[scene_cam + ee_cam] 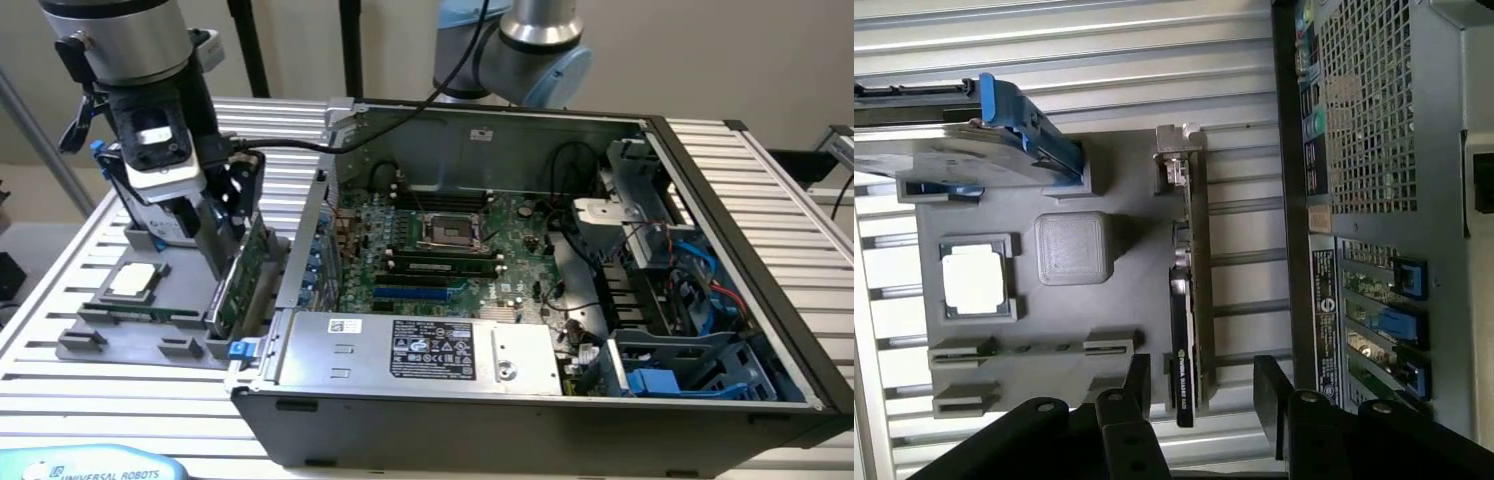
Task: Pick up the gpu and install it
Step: 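Pick up the gpu and move the gpu toward the slot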
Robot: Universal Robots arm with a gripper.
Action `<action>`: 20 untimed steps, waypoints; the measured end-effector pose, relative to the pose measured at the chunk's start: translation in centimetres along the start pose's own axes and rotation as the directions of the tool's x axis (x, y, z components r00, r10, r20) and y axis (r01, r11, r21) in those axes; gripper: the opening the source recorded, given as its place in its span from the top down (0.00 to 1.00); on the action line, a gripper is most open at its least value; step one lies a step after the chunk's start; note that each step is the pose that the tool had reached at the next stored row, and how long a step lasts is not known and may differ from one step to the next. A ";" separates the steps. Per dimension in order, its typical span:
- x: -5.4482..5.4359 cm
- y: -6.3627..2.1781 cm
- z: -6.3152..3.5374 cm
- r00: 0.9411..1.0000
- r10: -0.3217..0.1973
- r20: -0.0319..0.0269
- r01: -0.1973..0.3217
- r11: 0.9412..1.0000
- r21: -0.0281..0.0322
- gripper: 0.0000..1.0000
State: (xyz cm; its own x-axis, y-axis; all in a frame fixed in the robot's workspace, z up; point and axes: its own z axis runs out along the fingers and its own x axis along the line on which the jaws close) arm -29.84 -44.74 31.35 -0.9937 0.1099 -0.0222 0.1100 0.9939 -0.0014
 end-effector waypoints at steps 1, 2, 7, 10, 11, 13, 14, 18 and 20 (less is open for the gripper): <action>0.0 0.00 0.18 1.000 0.000 0.000 0.000 1.000 0.000 0.46; 0.0 0.00 0.35 1.000 0.000 0.000 0.000 1.000 0.000 0.46; 0.0 0.07 1.28 1.000 0.002 0.000 -0.002 1.000 0.000 0.46; 0.1 0.17 1.82 1.000 0.002 0.000 -0.002 1.000 0.000 0.46; 0.1 0.23 2.00 1.000 0.002 0.000 -0.002 1.000 0.000 0.46; 0.2 0.35 2.36 1.000 0.003 0.000 -0.003 1.000 0.000 0.46; 0.2 0.43 2.53 1.000 0.004 0.000 -0.004 1.000 0.000 0.46; 0.5 0.75 3.26 1.000 0.009 0.000 -0.009 1.000 0.000 0.46; 0.6 0.88 3.62 1.000 0.015 0.000 -0.015 1.000 0.000 0.46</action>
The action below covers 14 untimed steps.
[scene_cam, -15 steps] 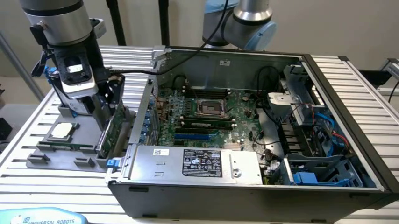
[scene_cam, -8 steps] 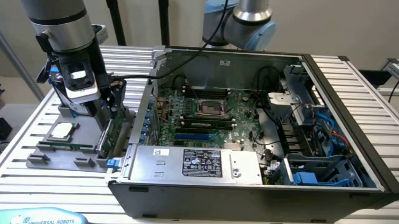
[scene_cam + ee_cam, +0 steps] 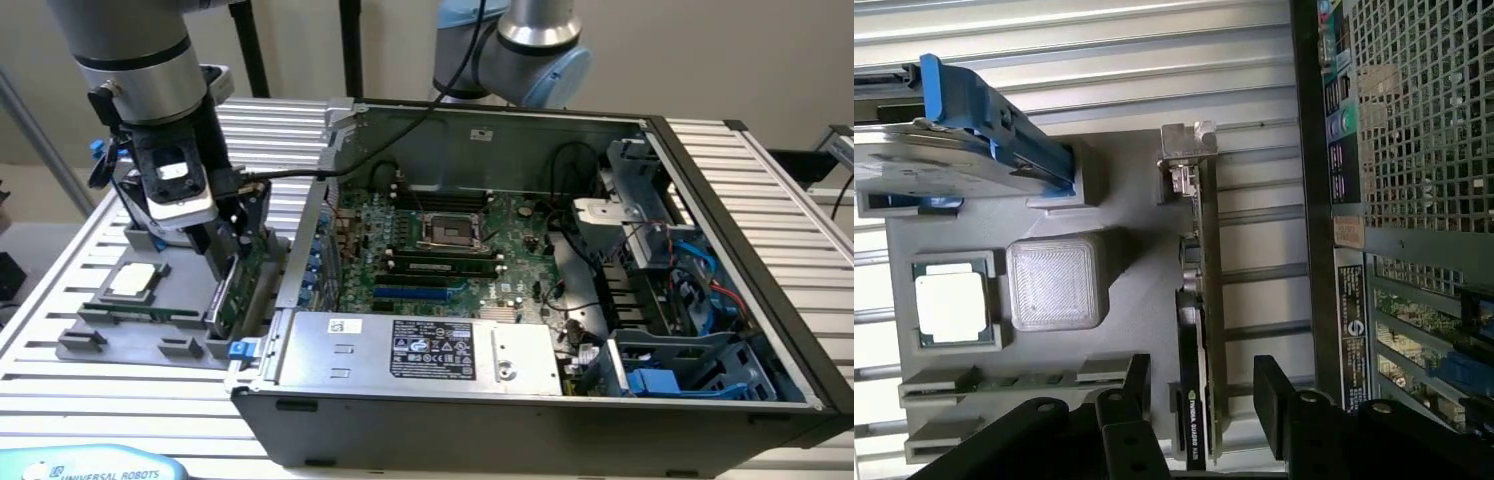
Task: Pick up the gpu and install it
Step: 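Pick up the gpu and move the gpu toward the slot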
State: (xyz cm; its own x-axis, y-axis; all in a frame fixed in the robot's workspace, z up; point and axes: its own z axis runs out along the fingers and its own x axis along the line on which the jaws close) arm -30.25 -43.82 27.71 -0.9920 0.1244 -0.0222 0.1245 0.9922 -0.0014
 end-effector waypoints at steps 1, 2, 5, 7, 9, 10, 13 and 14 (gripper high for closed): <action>0.1 0.05 0.17 1.000 0.003 0.000 -0.003 1.000 0.000 0.46; 0.1 0.07 0.36 1.000 0.008 0.000 -0.008 1.000 0.000 0.46; 0.3 0.12 0.91 1.000 0.024 0.000 -0.024 1.000 0.000 0.46; 0.4 0.24 1.27 1.000 0.031 0.000 -0.031 1.000 0.001 0.46; 0.4 0.46 1.61 0.999 0.034 0.000 -0.034 0.999 0.001 0.46; 0.4 0.57 1.79 0.999 0.035 0.000 -0.035 0.999 0.001 0.46; 0.5 0.67 2.36 0.999 0.036 0.000 -0.036 0.999 0.001 0.46; 0.5 0.67 2.54 0.999 0.036 0.000 -0.036 0.999 0.001 0.46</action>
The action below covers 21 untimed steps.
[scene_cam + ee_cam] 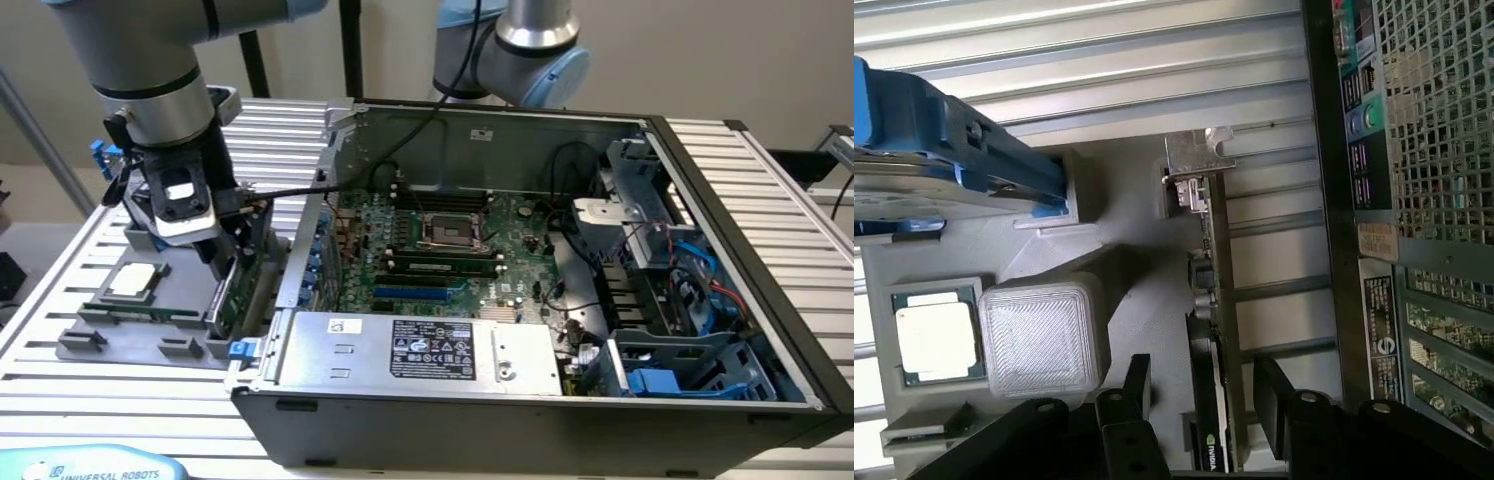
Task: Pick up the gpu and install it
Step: 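Pick up the gpu and move the gpu toward the slot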
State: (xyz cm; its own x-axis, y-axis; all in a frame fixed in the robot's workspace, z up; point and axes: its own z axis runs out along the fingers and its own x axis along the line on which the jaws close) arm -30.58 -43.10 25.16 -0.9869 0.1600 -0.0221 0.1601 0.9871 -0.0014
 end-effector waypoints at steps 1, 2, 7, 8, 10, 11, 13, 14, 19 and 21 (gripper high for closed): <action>0.0 0.00 0.18 1.000 0.000 0.000 0.000 1.000 0.000 0.46; 0.0 0.00 0.36 1.000 0.000 0.000 0.000 1.000 0.000 0.46; 0.0 -0.10 1.14 1.000 0.000 -0.001 0.000 1.000 -0.007 0.46; -0.1 -0.17 1.20 1.000 0.001 -0.001 -0.001 1.000 -0.010 0.46; -0.2 -0.31 1.26 1.000 0.000 -0.002 0.000 1.000 -0.015 0.46; -0.3 -0.38 1.27 1.000 0.001 -0.002 -0.001 1.000 -0.016 0.46; -0.3 -0.45 1.27 1.000 0.001 -0.002 -0.001 1.000 -0.016 0.46; -0.3 -0.45 1.27 1.000 0.001 -0.002 -0.001 1.000 -0.016 0.46; -0.3 -0.46 1.27 1.000 0.000 -0.002 0.000 1.000 -0.017 0.48; -0.3 -0.46 1.27 1.000 -0.001 -0.002 0.001 1.000 -0.019 0.55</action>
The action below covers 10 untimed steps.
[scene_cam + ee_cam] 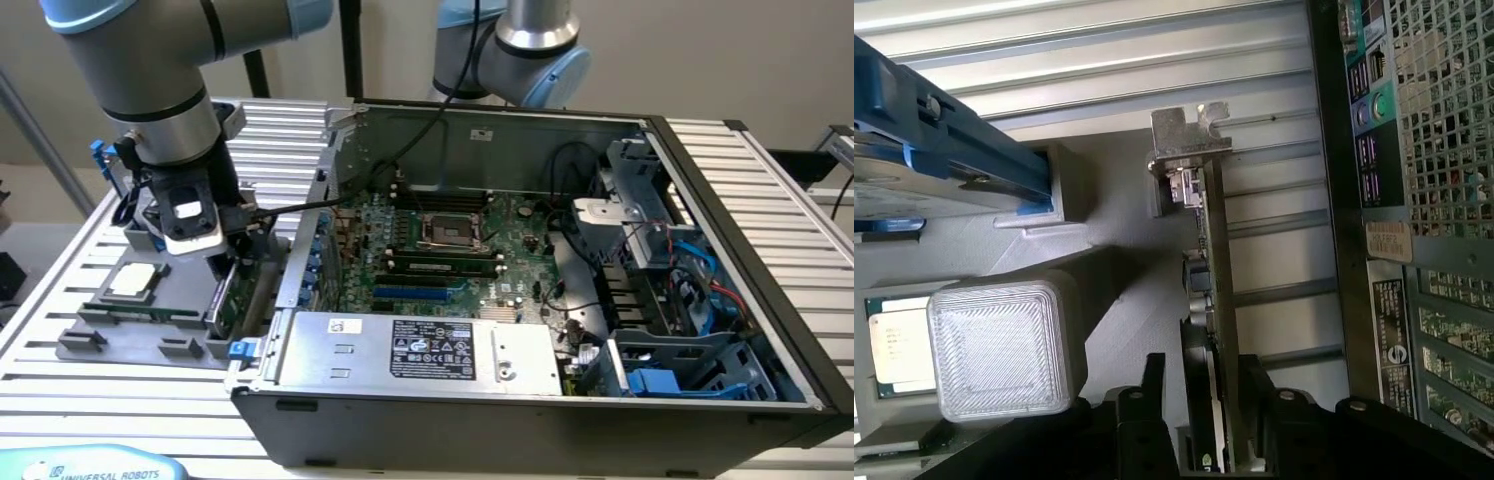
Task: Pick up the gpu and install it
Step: 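Pick up the gpu and move the gpu toward the slot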
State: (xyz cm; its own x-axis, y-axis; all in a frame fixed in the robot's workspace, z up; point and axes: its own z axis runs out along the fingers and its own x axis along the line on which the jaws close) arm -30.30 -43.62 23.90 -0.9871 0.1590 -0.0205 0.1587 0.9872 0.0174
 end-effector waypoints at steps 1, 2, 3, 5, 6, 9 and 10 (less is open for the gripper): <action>0.0 0.00 0.00 1.000 -0.001 0.000 0.001 1.000 -0.001 0.62; 0.0 0.00 0.00 1.000 -0.002 0.001 0.002 1.000 -0.003 0.62; 0.0 0.00 0.01 1.000 -0.003 0.001 0.003 1.000 -0.005 0.62; 0.0 0.01 0.01 1.000 -0.004 0.002 0.004 1.000 -0.006 0.62; 0.0 0.00 0.00 1.000 -0.004 0.003 0.005 1.000 -0.007 0.62; 0.0 0.00 0.05 1.000 -0.005 0.008 0.005 1.000 -0.008 0.62; 0.0 0.00 0.08 1.000 -0.005 0.010 0.005 1.000 -0.008 0.62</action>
State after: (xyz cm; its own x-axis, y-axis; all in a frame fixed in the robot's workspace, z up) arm -30.30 -43.61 23.82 -0.9875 0.1546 -0.0308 0.1539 0.9878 0.0253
